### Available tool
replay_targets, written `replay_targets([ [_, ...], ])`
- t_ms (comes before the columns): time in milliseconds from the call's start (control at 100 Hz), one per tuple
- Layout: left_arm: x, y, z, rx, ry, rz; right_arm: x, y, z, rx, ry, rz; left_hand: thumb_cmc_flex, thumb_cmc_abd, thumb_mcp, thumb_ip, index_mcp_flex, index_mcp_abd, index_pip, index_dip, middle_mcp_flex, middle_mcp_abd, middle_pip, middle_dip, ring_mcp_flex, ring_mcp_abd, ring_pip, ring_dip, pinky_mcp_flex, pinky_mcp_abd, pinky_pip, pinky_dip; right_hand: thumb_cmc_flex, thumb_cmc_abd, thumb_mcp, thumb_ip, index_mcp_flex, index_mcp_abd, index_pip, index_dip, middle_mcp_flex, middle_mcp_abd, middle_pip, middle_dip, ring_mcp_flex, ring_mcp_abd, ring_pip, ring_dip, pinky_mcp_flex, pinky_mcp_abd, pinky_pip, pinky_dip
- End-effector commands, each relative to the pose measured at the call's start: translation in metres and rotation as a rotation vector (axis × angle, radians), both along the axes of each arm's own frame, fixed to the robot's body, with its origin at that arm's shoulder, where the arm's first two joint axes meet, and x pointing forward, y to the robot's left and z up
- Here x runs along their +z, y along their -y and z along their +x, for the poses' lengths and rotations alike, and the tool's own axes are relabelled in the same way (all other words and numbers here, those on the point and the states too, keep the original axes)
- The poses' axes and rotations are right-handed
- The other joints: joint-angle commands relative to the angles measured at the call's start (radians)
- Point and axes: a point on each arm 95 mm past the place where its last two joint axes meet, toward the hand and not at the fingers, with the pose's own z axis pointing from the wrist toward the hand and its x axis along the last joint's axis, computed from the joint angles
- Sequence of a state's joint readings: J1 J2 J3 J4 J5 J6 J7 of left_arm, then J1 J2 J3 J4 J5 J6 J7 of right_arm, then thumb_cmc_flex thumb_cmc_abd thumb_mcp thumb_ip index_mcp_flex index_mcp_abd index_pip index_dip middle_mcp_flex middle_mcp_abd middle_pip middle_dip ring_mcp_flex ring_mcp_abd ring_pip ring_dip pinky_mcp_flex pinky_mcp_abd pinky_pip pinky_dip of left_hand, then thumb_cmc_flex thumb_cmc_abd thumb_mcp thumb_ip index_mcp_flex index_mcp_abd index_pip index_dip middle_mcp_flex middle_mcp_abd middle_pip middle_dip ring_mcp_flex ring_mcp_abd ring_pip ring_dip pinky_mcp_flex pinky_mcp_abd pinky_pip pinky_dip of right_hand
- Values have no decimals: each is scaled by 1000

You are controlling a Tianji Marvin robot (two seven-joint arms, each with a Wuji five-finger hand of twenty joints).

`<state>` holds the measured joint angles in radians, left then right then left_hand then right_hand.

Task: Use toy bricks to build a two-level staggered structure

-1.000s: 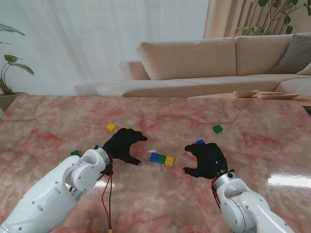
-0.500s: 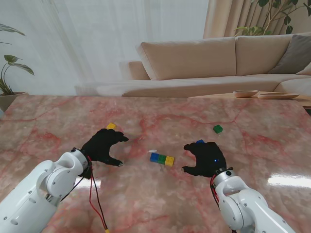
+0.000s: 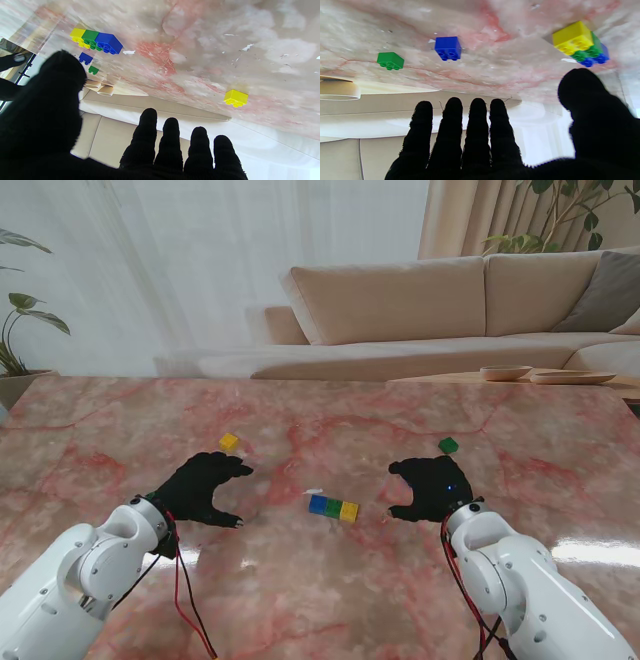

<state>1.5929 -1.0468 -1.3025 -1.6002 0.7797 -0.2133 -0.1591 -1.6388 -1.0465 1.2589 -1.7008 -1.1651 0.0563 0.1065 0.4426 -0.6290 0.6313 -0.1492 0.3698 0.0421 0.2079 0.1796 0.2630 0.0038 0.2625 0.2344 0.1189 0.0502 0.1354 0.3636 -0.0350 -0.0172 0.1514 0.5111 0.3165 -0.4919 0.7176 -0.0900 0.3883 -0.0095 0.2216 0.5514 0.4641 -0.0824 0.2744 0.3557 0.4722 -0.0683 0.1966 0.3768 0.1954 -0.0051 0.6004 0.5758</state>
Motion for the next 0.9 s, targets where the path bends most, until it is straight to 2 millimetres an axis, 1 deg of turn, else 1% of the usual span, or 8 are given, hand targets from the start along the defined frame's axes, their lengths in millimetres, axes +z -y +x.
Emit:
replay_targets([
  [0, -2, 2, -3, 0, -14, -15, -1, 11, 9, -16, -19, -36, -1, 24, -29, 25, 14, 23, -25, -22, -34, 3, -21, -12, -14, -44, -29, -15, 2, -39, -26, -18, 50, -35, 66, 35, -53, 31, -43, -26, -51, 17, -11, -13, -10, -3, -2, -6, 3, 3, 6, 14],
  [110, -2, 2, -4, 9, -15, -30, -3, 18, 23, -14, -46, -83, 4, 31, -43, 29, 19, 22, -28, -24, -35, 3, -22, -14, -15, -46, -24, -17, 4, -35, -20, -27, 93, -80, 223, 28, -110, 48, -96, -37, -97, 23, 10, -6, -26, -2, 11, 0, -6, 0, 6, 10],
  [170, -2, 2, -5, 12, -11, -32, -5, 21, 30, -15, -65, -109, 7, 31, -48, 31, 20, 23, -28, -24, -35, 4, -23, -14, -16, -46, -22, -19, 4, -33, -15, -30, 106, -110, 310, 24, -145, 55, -118, -32, -149, 28, 32, 12, -85, -2, 17, 6, -37, -10, -7, 7],
  [290, -2, 2, -8, 17, -12, -41, -9, 25, 42, -14, -95, -154, 12, 35, -55, 34, 24, 25, -26, -23, -35, 5, -24, -16, -17, -46, -20, -21, 2, -34, -9, -37, 124, -143, 396, 18, -189, 47, -148, -6, -254, 40, 81, 56, -189, -5, 58, 30, -100, -30, -32, 8],
  [410, -2, 3, -9, 22, -10, -50, -13, 27, 53, -15, -115, -178, 12, 40, -59, 36, 25, 25, -24, -22, -34, 2, -25, -17, -18, -48, -20, -23, 0, -35, -8, -45, 129, -144, 385, 10, -186, 31, -148, 21, -290, 40, 121, 88, -240, -11, 124, 54, -128, -36, -34, 19],
  [460, -3, 3, -9, 23, -9, -54, -15, 28, 57, -12, -118, -188, 12, 40, -62, 36, 25, 26, -24, -22, -35, 5, -26, -17, -17, -47, -19, -24, -1, -35, -8, -49, 133, -135, 347, 3, -180, 26, -143, 35, -292, 37, 134, 102, -251, -15, 159, 64, -133, -37, -30, 26],
  [720, -4, 6, -10, 29, -12, -72, -27, 29, 74, 6, -134, -245, 16, 49, -71, 40, 30, 27, -22, -21, -33, 4, -26, -18, -18, -49, -20, -26, -6, -38, -21, -66, 148, -132, 216, -25, -134, 5, -65, 121, -250, -1, 246, 207, -244, -47, 381, 168, -129, -40, 54, 103],
  [890, -6, 7, -11, 31, -21, -74, -34, 30, 82, 14, -129, -279, 18, 57, -75, 42, 31, 27, -21, -21, -33, 5, -26, -18, -20, -49, -20, -26, -6, -39, -26, -70, 155, -127, 192, -33, -105, -1, -37, 148, -208, -23, 269, 237, -217, -66, 487, 217, -115, -40, 125, 159],
])
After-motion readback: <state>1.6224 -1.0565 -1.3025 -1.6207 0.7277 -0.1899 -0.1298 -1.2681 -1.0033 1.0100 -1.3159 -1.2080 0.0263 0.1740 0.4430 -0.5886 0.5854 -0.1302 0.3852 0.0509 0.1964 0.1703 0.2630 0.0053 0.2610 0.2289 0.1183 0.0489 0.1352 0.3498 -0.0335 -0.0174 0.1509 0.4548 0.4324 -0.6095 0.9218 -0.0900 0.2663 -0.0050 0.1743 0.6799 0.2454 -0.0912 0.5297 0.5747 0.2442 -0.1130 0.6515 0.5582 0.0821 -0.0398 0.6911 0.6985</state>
